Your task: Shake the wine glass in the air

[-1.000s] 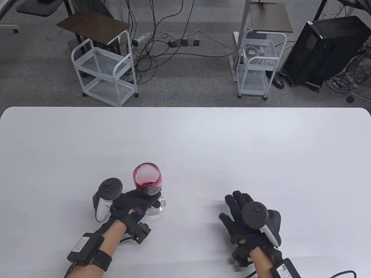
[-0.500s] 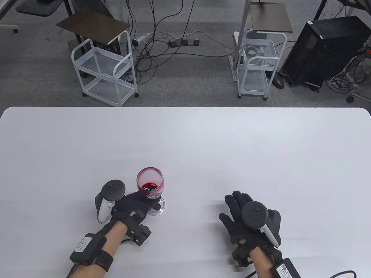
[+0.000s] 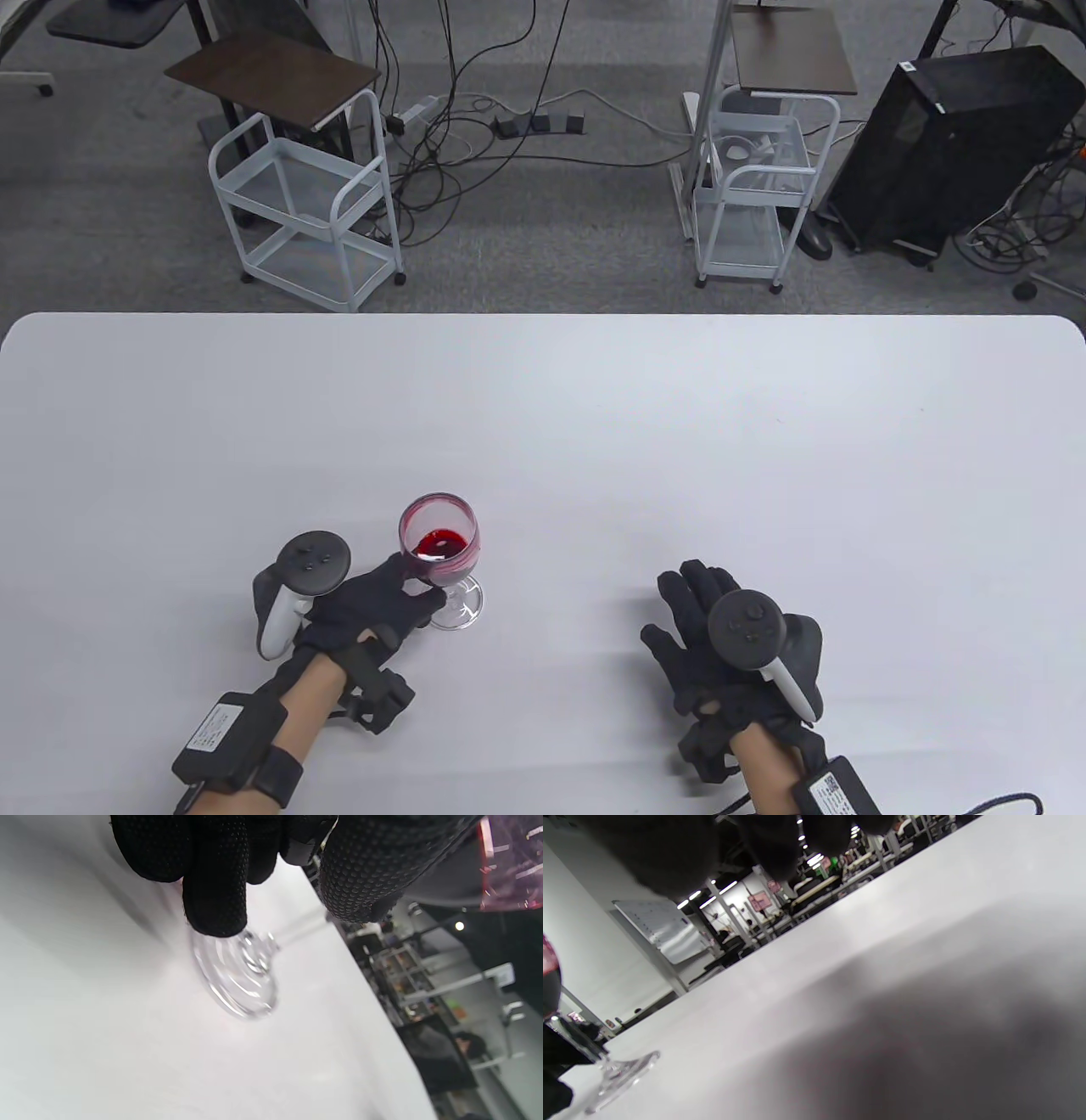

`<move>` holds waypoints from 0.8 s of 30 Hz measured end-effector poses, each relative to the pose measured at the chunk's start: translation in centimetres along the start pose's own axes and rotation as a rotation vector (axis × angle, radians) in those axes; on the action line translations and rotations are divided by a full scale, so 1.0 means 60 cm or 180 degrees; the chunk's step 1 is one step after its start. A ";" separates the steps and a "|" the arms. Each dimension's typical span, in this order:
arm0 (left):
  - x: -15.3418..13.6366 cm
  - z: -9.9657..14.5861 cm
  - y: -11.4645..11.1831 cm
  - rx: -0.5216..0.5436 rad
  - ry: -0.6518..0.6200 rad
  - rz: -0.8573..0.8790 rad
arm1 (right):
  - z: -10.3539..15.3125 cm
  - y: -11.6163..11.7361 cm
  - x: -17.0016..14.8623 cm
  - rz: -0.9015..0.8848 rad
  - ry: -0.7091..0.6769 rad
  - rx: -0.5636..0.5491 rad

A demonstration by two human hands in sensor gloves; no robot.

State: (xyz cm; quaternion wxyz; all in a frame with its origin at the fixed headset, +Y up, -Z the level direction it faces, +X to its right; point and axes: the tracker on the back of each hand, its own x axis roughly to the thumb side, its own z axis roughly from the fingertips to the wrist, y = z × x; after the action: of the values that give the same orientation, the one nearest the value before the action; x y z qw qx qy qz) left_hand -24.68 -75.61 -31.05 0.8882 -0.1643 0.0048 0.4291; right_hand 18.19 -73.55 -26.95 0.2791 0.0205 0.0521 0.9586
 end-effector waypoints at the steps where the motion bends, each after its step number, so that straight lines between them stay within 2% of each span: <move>1: -0.003 0.006 0.010 0.0010 0.0027 -0.0125 | 0.000 0.000 0.000 0.0001 0.0000 0.0002; 3: -0.013 0.028 0.043 0.0213 0.0043 -0.0491 | 0.000 0.000 0.001 0.0011 -0.0003 0.0002; 6: -0.028 0.054 0.080 0.0290 0.0136 -0.0711 | 0.000 0.001 0.001 0.0027 -0.0002 -0.0006; 9: -0.043 0.080 0.115 0.0536 0.0183 -0.0996 | 0.000 0.000 0.000 0.0029 0.0015 -0.0021; 12: -0.056 0.099 0.135 0.0751 0.0267 -0.1789 | 0.000 -0.002 0.000 0.0053 0.0033 -0.0060; 15: -0.066 0.110 0.138 0.0943 0.0326 -0.2457 | 0.000 -0.001 0.000 0.0078 0.0026 -0.0086; 20: -0.089 0.114 0.127 0.1016 0.0267 -0.2550 | 0.000 0.000 0.000 0.0129 0.0043 -0.0105; 24: -0.097 0.110 0.113 0.0779 0.0440 -0.2767 | 0.002 -0.003 -0.001 0.0134 0.0083 -0.0155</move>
State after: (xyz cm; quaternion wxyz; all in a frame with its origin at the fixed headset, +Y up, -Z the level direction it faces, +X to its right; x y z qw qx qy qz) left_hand -34.39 -74.15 -25.88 0.9963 -0.0732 0.0453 0.0009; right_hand 18.36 -73.43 -26.86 0.2586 0.0023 0.0319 0.9655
